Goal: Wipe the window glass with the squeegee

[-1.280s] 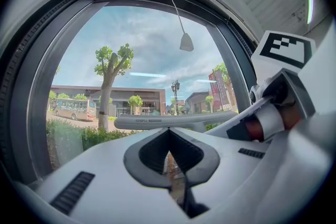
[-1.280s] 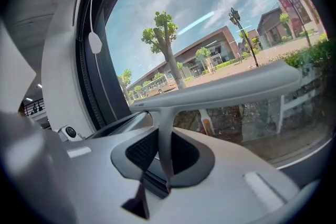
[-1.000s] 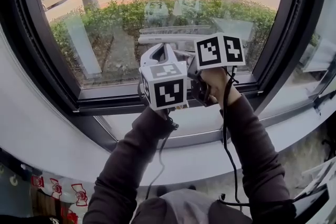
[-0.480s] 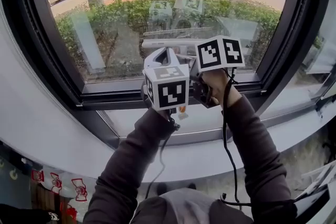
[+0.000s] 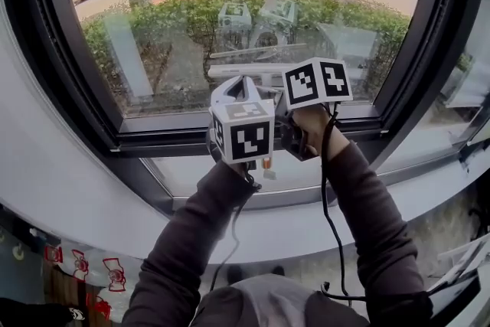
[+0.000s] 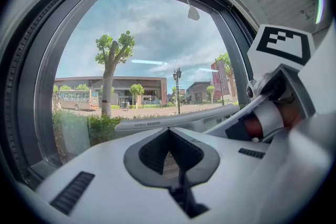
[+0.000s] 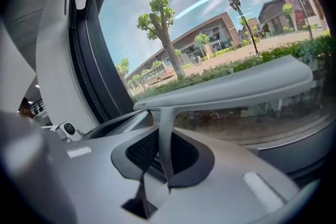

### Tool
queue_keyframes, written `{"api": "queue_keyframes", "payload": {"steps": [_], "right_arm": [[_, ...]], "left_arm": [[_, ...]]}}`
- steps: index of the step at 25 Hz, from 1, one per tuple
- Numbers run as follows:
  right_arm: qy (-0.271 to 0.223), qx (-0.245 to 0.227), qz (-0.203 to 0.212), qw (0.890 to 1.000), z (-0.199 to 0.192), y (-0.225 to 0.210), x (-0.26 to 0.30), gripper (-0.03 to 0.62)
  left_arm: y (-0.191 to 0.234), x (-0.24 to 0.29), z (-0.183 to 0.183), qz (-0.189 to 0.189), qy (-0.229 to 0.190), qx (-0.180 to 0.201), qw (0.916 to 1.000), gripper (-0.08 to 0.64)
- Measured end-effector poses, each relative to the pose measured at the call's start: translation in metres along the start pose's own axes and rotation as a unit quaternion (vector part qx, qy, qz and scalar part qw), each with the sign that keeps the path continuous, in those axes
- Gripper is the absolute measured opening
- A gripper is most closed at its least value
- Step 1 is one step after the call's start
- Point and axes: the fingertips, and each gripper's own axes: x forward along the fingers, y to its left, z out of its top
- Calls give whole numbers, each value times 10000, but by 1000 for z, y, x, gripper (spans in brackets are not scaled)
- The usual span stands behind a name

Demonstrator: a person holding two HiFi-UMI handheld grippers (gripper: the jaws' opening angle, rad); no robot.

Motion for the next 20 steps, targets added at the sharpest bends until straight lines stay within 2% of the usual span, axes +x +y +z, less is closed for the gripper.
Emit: {"api": "queue_keyframes", "payload": {"steps": [20], "right_arm": [[383,92,-15,9992,-28,-15,18,49]], "left_arm": [[1,7,-35,-1,303,36,9995,-2]]}}
